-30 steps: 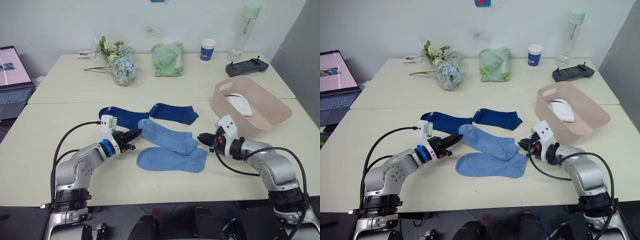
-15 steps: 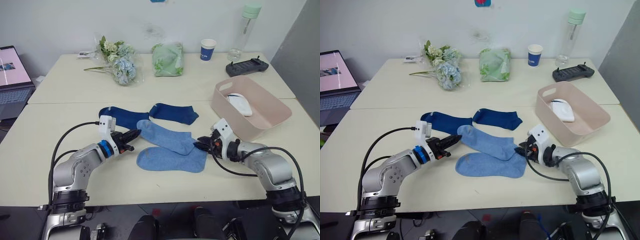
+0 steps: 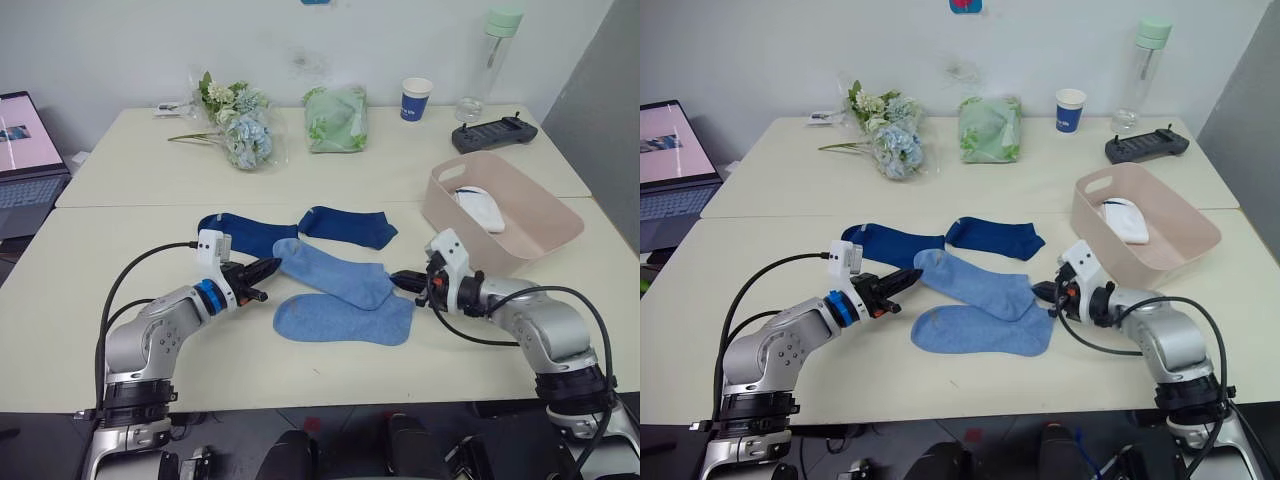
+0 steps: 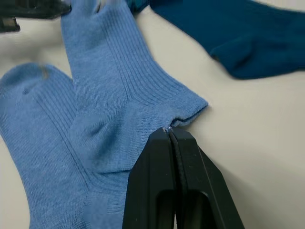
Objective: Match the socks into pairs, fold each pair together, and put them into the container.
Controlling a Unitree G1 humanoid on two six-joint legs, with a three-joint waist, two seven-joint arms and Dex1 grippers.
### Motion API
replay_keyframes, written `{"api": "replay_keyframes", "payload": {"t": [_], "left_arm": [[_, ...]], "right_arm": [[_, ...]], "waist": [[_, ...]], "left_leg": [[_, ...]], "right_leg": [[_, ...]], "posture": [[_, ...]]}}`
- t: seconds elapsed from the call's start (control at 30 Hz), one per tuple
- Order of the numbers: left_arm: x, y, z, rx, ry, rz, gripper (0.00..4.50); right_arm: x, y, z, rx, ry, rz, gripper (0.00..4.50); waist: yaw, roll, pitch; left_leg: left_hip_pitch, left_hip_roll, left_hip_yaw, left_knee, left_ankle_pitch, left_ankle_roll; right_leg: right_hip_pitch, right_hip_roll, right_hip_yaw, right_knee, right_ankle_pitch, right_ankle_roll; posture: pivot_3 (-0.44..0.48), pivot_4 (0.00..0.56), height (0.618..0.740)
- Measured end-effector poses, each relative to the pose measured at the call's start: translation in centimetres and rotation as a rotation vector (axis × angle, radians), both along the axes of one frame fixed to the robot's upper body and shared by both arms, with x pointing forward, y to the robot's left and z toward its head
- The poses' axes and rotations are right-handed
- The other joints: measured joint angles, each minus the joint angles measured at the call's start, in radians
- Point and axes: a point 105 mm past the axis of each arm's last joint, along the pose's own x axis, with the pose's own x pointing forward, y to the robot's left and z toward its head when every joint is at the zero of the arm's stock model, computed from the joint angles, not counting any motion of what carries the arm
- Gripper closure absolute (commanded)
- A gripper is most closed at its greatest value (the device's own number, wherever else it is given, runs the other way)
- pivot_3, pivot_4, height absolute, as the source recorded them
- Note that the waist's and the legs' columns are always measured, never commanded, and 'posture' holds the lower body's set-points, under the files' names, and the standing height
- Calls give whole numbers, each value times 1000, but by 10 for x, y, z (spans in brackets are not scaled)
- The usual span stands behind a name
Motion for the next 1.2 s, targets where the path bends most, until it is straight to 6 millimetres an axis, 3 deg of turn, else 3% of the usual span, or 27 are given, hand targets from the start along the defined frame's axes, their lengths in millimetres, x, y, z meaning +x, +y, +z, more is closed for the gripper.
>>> {"api": "replay_keyframes", "payload": {"t": [0.1,0.33,0.53,0.97,1.2], "left_arm": [[-8,-6,7,-1,-14,-19,4500],[-54,-34,16,-50,11,-103,4500],[-89,-38,2,-57,86,-58,4500],[-95,-31,-14,7,118,-24,4500],[-98,-29,-13,10,112,-37,4500]], "right_arm": [[-2,-4,11,36,20,14,4464],[-21,-24,26,-3,67,75,4464],[-36,-26,16,-6,122,103,4464],[-46,-26,-10,-46,161,115,4464],[-36,-21,-11,-38,116,100,4464]], "waist": [[0,0,0],[1,0,0],[3,0,0],[10,0,0],[10,0,0]], "left_leg": [[0,1,0,0,0,0],[0,1,0,-1,0,1],[0,1,0,-1,0,1],[0,0,1,-1,0,1],[0,0,1,-1,0,1]], "right_leg": [[0,0,0,-1,0,0],[0,-1,1,-1,0,0],[1,-1,0,-1,0,0],[2,-1,0,-2,0,0],[2,0,0,-2,0,0]], "posture": [[0,150,740],[0,150,740],[0,150,740],[0,150,740],[0,150,740]]}}
